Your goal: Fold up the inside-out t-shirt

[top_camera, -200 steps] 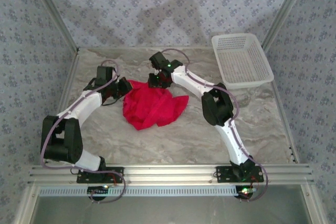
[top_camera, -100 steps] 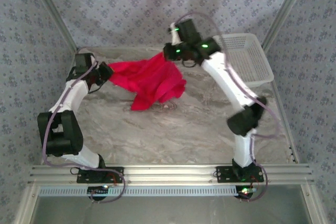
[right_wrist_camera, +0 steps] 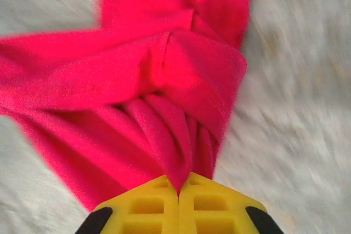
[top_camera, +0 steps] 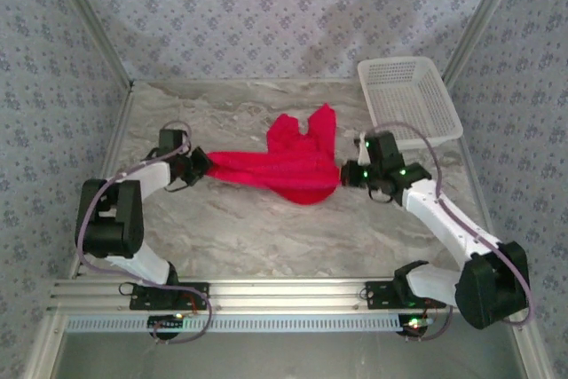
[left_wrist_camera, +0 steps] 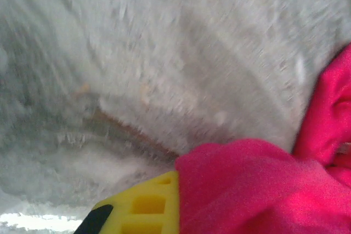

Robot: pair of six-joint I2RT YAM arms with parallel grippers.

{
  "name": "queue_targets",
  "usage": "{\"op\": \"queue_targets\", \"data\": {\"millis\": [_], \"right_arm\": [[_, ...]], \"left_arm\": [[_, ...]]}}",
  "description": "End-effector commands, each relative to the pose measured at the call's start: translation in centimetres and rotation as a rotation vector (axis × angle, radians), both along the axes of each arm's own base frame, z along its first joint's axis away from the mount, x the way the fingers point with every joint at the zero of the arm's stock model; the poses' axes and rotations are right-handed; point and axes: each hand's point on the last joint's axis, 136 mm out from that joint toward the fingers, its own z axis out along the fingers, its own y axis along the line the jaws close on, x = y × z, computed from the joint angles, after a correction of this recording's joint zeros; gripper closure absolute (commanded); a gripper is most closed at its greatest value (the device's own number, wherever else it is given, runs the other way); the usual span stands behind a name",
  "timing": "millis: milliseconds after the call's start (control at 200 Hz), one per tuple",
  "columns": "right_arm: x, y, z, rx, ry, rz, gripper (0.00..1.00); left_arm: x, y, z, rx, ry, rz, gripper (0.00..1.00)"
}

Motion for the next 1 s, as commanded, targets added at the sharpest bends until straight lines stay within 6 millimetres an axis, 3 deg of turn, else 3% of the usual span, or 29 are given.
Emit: {"op": "queue_targets", "data": {"millis": [0,145,230,370,480,650,755,914,994], "right_arm": [[1.1,0.6,1.9,0.056,-0.083,-0.004,1.00],[0.7,0.5,1.6,0.045,-0.080,0.005,1.00],[0.9,0.5,2.4,0.051,-0.107,0.009,1.00],[0.7,0.7,3.1,0.059,-0.131,0.026,1.00],[0.2,0.6,3.0,0.062,-0.131,0.031,1.00],[-0.3,0.3,2.8,0.056,-0.123,0.025,1.00],[-0.5,0.1,3.0,0.058,-0.131,0.018,1.00],[-0.7,-0.2,3.2,0.055,-0.134,0.012,1.00],[-0.7,-0.5,3.4,0.053,-0.134,0.008,1.00]], "left_arm": [[1.6,-1.6,2.9,0.066,-0.168,-0.080,0.87],[-0.2,-5.6,7.3,0.296,-0.359,-0.419,0.48],[-2.2,-8.7,9.4,0.446,-0.476,-0.660,0.41],[-5.1,-14.9,11.1,0.511,-0.688,-0.983,0.35],[-5.8,-18.9,10.8,0.478,-0.748,-1.131,0.32],[-6.4,-23.3,8.8,0.445,-0.708,-1.328,0.30],[-6.2,-24.4,6.7,0.466,-0.665,-1.384,0.30],[-6.0,-26.0,4.9,0.427,-0.637,-1.417,0.31],[-5.7,-26.3,4.0,0.423,-0.615,-1.423,0.39]]}}
